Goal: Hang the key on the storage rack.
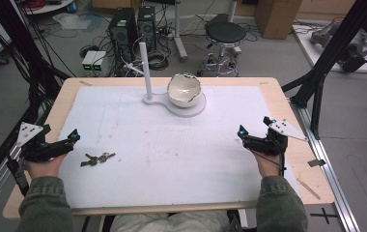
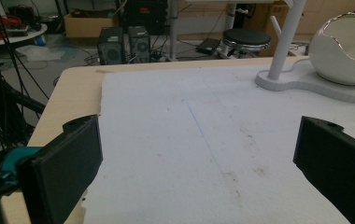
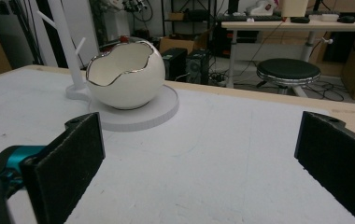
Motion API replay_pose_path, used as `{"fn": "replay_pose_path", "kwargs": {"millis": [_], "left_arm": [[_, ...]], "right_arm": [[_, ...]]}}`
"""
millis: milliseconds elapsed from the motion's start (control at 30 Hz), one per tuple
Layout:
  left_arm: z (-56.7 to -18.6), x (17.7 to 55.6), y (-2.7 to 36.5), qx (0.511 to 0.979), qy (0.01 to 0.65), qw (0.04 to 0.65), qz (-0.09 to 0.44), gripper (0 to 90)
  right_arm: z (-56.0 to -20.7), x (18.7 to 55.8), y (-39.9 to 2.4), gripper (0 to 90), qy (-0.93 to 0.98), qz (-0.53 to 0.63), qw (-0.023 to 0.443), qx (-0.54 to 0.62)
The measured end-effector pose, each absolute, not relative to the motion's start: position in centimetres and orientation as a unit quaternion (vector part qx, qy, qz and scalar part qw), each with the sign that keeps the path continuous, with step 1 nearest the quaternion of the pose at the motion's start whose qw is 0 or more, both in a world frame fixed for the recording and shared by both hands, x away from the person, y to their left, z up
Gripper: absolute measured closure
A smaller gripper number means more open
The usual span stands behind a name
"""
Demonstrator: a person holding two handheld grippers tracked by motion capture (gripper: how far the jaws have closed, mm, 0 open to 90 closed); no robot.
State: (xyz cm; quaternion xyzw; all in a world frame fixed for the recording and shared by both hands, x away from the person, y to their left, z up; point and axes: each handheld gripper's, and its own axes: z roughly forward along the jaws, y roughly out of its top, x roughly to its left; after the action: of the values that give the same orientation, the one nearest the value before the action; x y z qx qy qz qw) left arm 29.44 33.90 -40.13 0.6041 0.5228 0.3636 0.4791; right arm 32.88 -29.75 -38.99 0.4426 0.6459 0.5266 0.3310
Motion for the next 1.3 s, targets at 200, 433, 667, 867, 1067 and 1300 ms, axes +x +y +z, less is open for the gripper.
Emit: {"fn": "replay_pose_path", "kwargs": {"millis": [200, 433, 667, 867, 1067, 1300], "left_arm": [[-40.2, 29.5, 33.8, 0.608, 0.521, 0.481, 0.358, 1.7], [-40.2, 29.5, 33.7, 0.61, 0.52, 0.481, 0.355, 1.7], [-40.1, 29.7, 33.4, 0.622, 0.513, 0.478, 0.349, 1.7], [-40.1, 29.9, 32.7, 0.641, 0.501, 0.471, 0.34, 1.7], [-40.0, 30.1, 32.0, 0.659, 0.489, 0.463, 0.334, 1.7], [-40.0, 30.3, 31.3, 0.672, 0.479, 0.462, 0.324, 1.7]], "right_arm": [[-39.1, 32.9, -29.7, 0.5, 0.648, 0.526, 0.331, 0.44], [-39.2, 33.1, -29.8, 0.5, 0.65, 0.526, 0.327, 0.441], [-39.2, 33.1, -29.7, 0.6, 0.653, 0.524, 0.324, 0.44], [-39.3, 33.1, -29.7, 0.6, 0.655, 0.524, 0.325, 0.437], [-39.3, 33.1, -29.6, 0.6, 0.658, 0.523, 0.326, 0.433], [-39.3, 33.1, -29.5, 0.6, 0.661, 0.519, 0.324, 0.434]]}}
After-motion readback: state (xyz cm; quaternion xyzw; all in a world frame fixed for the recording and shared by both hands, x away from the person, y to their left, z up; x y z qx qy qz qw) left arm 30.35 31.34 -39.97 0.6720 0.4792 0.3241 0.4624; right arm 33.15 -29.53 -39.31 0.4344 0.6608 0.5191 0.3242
